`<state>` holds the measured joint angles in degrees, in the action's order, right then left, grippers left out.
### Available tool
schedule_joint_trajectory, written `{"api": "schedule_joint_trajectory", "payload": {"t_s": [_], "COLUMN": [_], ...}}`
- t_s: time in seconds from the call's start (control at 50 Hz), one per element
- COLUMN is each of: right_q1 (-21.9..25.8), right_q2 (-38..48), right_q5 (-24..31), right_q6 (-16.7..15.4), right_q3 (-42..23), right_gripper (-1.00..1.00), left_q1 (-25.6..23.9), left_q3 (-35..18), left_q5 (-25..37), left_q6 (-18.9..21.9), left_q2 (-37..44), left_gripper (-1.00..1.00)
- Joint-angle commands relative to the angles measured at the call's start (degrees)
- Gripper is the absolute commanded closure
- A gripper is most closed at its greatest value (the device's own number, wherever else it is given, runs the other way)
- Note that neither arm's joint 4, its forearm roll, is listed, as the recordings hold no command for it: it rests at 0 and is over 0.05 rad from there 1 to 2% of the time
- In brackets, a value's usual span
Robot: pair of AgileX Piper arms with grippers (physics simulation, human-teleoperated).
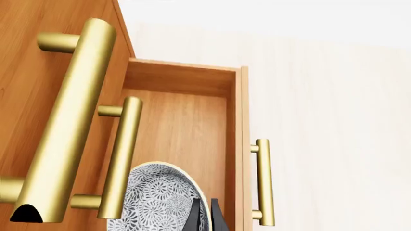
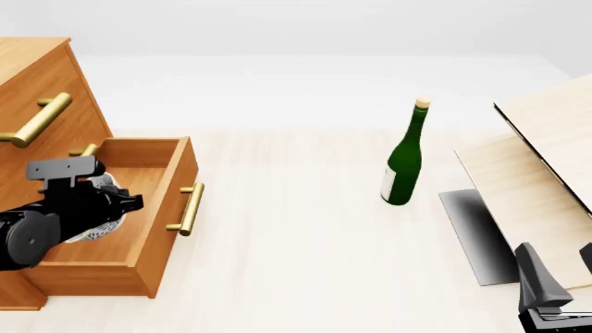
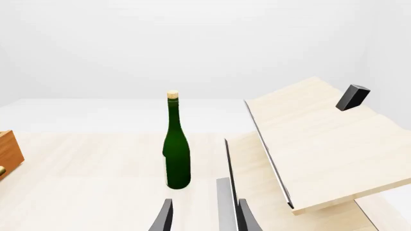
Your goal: Put the bowl in the bottom drawer of the cabinet.
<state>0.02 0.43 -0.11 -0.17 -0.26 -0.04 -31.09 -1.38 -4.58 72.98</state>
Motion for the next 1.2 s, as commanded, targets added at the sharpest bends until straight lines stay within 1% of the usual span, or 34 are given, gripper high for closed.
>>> {"api": "schedule_joint_trajectory", "payload": {"t_s": [0.02, 0.3, 0.42, 0.92, 1.2], "right_q1": [0.00, 0.02, 0.01, 0.00, 0.00], "right_q2": [0.00, -0.01, 0.01, 0.00, 0.00], "right_q5": [0.00, 0.00, 0.00, 0.00, 0.00], "right_q6": [-0.01, 0.00, 0.00, 0.00, 0.00], "right_q3": [0.00, 0.00, 0.00, 0.00, 0.00], "right_gripper": [-1.00, -1.00, -1.00, -1.00, -1.00], "left_q1": [0.39, 0.28, 0.72, 2.67, 2.21], "left_q3": [-1.73, -3.14, -2.64, -1.31, -1.14], "left_q5": [-0.67, -2.48, -3.78, -5.97, -7.12], "left_q6": [0.88, 0.75, 1.25, 1.59, 0.97], "left_q2": [1.80, 5.58, 6.80, 8.31, 9.29], "left_gripper": [1.00, 1.00, 1.00, 1.00, 1.00]}}
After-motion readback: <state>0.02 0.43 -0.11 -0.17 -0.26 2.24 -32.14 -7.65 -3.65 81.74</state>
